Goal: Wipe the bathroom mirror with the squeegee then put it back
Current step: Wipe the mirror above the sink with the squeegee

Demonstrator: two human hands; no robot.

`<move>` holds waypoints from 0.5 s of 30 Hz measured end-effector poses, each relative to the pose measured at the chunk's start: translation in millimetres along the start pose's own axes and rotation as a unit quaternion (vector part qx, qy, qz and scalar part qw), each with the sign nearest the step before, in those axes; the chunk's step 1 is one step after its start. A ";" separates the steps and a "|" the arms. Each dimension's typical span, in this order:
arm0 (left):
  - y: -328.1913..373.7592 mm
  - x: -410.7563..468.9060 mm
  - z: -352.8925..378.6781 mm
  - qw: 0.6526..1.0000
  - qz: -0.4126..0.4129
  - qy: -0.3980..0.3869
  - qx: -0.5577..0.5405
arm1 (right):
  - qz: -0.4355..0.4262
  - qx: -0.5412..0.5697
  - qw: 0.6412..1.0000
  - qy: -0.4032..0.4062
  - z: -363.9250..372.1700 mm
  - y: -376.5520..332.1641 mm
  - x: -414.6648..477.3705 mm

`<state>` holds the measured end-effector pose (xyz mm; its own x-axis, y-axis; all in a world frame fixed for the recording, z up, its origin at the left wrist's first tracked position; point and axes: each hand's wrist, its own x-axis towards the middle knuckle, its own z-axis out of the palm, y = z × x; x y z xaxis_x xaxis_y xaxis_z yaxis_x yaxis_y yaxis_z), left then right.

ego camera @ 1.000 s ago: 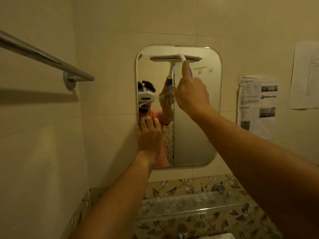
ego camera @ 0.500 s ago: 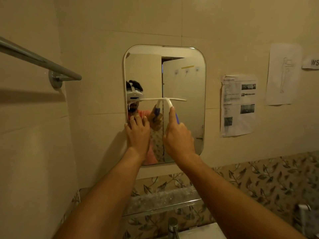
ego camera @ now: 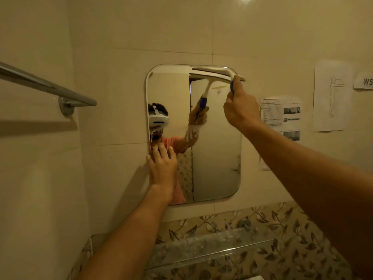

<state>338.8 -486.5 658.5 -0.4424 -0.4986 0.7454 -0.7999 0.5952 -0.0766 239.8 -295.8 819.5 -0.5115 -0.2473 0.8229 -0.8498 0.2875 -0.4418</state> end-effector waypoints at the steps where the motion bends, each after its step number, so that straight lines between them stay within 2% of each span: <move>1: 0.4 0.0 -0.9 1.000 -0.001 0.003 -0.002 | -0.002 -0.006 1.000 -0.003 -1.1 -0.2 4.5; 15: -0.5 -2.5 -0.1 1.000 0.003 0.009 0.022 | 0.002 -0.037 0.999 -0.019 30.5 39.9 -46.3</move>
<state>340.3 -485.5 656.8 -0.4405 -0.4838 0.7563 -0.8143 0.5701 -0.1095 225.7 -301.1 752.9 -0.5200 -0.2809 0.8066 -0.8371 0.3555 -0.4159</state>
